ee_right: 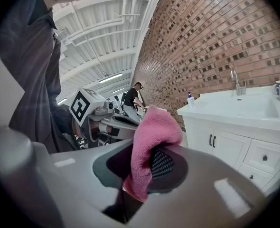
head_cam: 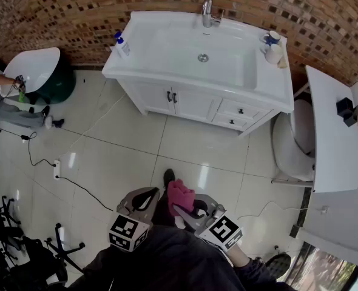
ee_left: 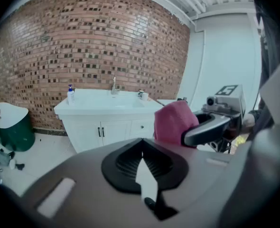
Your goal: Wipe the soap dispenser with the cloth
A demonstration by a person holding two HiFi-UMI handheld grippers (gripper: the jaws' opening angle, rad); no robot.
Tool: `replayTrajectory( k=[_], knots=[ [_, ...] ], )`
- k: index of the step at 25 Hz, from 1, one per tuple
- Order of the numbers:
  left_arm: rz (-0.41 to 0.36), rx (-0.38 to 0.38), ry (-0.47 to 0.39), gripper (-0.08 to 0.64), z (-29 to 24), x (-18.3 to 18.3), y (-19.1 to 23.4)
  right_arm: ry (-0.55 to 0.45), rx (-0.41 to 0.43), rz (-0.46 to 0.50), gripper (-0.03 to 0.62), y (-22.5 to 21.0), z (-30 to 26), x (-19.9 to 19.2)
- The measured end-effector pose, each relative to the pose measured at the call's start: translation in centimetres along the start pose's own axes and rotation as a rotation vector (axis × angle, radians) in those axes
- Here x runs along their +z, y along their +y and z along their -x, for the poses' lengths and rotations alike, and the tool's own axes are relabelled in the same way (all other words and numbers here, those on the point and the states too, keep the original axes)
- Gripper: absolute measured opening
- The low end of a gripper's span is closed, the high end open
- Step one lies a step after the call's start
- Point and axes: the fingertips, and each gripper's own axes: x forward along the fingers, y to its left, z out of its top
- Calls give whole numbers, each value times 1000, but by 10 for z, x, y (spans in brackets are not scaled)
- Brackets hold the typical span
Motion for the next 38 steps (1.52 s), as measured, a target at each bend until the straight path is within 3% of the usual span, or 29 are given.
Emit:
replayTrajectory(
  k=[3,7,12,21,28,33,38],
  knots=[
    [16,-11,11,0,15,-9,-7,-1,8,-54,64,21,-6,0],
    [37,0,-10,0,19,-3,16,16,27,-48,64,22,-32,11],
    [40,13,-62,0,23,16,81,57,24,-3,64,-7,-91,39],
    [45,-53,-125,0,36,52,209,100,-26,62,64,-53,-208,108],
    [59,-68,-130,0,-18,99,297,101,-74,72,64,-147,-262,155],
    [53,-20,-107,0,-79,142,367,108,-69,110,64,-243,-303,184],
    [67,41,-97,2,-126,195,429,133,-40,194,64,-334,-337,239]
  ],
)
